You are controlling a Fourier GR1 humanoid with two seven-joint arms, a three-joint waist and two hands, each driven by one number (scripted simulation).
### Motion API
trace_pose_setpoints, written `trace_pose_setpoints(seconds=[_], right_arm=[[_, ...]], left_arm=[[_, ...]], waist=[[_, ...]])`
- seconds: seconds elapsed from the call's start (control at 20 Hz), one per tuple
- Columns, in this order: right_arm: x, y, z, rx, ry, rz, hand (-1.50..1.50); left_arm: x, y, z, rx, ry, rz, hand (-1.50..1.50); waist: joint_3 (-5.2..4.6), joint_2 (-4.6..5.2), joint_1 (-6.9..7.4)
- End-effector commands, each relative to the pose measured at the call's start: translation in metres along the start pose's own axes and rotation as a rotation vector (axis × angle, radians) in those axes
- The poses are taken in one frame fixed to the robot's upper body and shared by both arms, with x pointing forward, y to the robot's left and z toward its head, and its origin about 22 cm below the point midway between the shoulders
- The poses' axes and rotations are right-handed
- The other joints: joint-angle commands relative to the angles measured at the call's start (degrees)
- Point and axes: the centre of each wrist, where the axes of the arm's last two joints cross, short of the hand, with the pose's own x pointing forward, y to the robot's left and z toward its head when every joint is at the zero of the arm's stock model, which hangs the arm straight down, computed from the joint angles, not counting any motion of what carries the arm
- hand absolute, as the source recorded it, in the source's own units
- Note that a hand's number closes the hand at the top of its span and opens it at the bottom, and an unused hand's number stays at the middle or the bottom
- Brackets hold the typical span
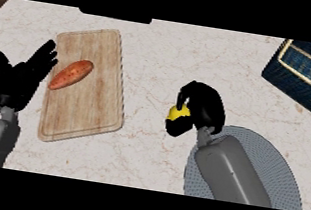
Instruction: Pick the lemon from the placemat and place it in the basket
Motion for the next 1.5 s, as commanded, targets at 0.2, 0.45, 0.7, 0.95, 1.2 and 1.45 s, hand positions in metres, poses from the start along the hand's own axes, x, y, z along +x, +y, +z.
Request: trace_pose_setpoints(seconds=[0.2, 0.45, 0.7, 0.95, 1.2, 1.45], right_arm=[[0.074, -0.03, 0.041, -0.195, -0.195, -0.399, 1.5], [0.118, -0.061, 0.067, -0.418, -0.245, -0.389, 1.5], [0.134, -0.102, 0.082, -0.514, -0.157, -0.356, 1.5], [0.131, -0.153, 0.056, -0.586, -0.076, -0.306, 1.5], [0.151, -0.209, 0.057, -0.667, -0.054, -0.33, 1.5], [0.155, -0.242, 0.034, -0.745, -0.011, -0.287, 1.5]], left_arm=[[-0.004, -0.004, -0.002, -0.006, 0.012, 0.012, 0.0], [-0.003, 0.009, 0.001, 0.019, 0.01, 0.022, 0.0], [-0.007, 0.03, 0.004, 0.023, 0.037, 0.01, 0.0], [0.0, 0.011, 0.002, 0.021, 0.007, -0.002, 0.0], [-0.02, 0.002, 0.017, 0.014, 0.026, 0.029, 0.0], [-0.009, 0.013, 0.01, 0.019, 0.003, 0.011, 0.0]], waist=[[0.17, 0.02, -0.25], [0.07, -0.28, -1.27], [0.07, -0.22, -1.88], [0.1, -0.01, -1.58], [0.09, -0.07, -0.95], [0.07, 0.15, -0.88]])
